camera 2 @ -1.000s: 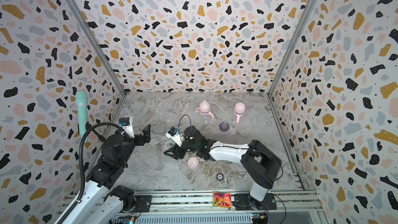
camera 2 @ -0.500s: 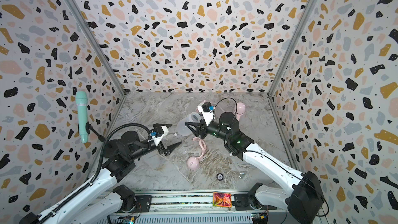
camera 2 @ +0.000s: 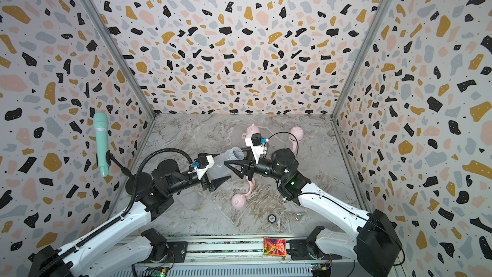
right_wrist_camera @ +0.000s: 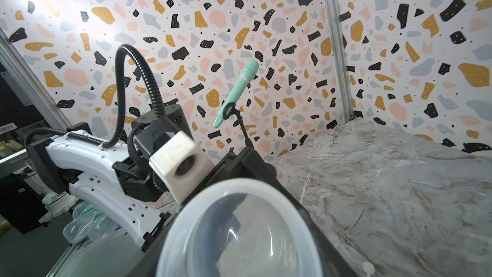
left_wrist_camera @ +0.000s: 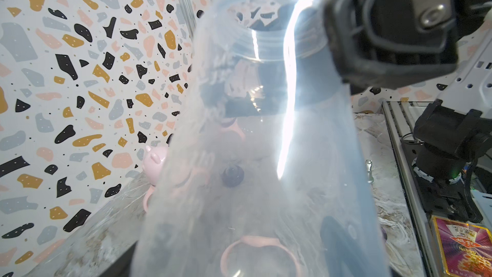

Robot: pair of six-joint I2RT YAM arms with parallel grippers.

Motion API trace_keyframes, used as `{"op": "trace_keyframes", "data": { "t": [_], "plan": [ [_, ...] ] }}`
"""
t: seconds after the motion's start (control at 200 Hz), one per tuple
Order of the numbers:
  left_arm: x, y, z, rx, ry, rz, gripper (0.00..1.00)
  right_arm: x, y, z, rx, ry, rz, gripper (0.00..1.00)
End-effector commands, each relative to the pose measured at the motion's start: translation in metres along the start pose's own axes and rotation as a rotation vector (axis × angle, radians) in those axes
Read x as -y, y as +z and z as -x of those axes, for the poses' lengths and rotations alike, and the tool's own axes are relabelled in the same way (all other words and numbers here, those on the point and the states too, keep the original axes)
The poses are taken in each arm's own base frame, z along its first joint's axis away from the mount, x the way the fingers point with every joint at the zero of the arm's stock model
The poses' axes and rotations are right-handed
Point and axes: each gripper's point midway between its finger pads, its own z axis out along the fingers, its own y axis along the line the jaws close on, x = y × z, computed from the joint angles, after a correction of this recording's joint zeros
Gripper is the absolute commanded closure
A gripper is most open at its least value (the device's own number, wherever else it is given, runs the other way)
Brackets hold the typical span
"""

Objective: Assemble the baby bottles
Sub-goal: Pick up the baby bottle from the center of the board.

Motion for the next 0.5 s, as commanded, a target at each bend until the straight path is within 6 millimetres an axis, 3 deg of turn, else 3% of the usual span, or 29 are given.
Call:
{"op": "trace_keyframes", "data": {
  "t": [0.0, 0.496],
  "plan": [
    [-0.011, 0.001, 0.033, 0.078, 0.015, 0.029, 0.13, -0.029, 0.002, 0.009, 0.032, 0.020, 0.130, 0.78],
    [-0.013, -0.001, 0.036, 0.061, -0.030, 0.035, 0.26, -0.025, 0.027, -0.037, -0.116, 0.042, 0.117, 0.78]
  ]
}}
